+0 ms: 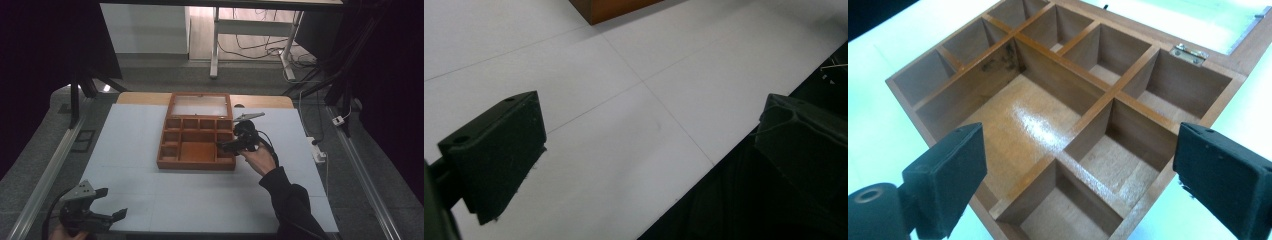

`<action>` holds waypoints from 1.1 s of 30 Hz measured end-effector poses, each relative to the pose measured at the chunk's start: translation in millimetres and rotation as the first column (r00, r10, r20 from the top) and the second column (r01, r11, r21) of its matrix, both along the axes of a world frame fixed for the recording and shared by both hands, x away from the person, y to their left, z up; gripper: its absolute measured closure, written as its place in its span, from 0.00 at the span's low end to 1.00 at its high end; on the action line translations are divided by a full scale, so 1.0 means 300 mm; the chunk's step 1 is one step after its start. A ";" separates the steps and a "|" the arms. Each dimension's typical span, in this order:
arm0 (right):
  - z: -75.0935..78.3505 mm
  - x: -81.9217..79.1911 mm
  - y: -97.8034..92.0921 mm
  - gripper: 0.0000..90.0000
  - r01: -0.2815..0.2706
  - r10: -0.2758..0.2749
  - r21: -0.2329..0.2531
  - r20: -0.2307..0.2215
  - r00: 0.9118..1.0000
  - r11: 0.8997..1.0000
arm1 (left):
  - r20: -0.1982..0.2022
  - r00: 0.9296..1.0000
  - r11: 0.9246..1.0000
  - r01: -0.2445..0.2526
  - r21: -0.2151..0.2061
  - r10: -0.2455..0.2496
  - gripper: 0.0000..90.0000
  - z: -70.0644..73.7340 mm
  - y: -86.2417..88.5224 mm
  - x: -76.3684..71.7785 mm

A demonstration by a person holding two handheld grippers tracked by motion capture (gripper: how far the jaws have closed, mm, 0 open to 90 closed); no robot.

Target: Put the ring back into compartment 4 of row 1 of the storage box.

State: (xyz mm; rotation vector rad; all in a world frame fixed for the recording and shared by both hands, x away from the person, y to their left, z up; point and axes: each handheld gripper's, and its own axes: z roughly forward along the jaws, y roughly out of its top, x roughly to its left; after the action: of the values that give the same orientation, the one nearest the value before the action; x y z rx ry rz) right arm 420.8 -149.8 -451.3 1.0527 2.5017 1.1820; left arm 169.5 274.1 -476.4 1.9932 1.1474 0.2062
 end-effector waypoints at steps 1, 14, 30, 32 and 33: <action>-0.003 -0.003 0.000 0.06 -0.004 0.004 0.001 -0.001 1.000 1.000 | 0.001 1.000 1.000 -0.001 0.000 0.001 0.00 0.000 0.000 0.000; 0.002 -0.062 0.003 0.02 -0.053 0.053 -0.012 -0.021 0.998 0.998 | 0.004 1.000 1.000 0.001 -0.003 -0.001 0.00 0.000 0.001 -0.002; 0.036 -0.152 -0.036 0.02 -0.055 0.055 0.012 -0.005 0.998 0.998 | 0.004 1.000 1.000 0.000 -0.002 0.000 0.00 0.000 0.001 -0.002; 0.034 -0.163 -0.044 0.01 -0.051 0.051 0.008 -0.002 0.999 0.999 | 0.004 1.000 1.000 -0.001 -0.002 0.001 0.00 0.000 0.001 -0.002; 0.032 -0.170 -0.050 0.01 -0.052 0.052 0.007 -0.003 0.999 0.999 | 0.004 1.000 1.000 -0.001 -0.002 0.001 0.00 0.000 0.001 -0.002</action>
State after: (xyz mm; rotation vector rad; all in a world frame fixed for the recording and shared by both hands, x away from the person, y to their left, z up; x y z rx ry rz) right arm 369.9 -164.7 -441.6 0.9983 2.5437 1.2043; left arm 168.9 274.5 -476.3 1.9893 1.1455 0.2091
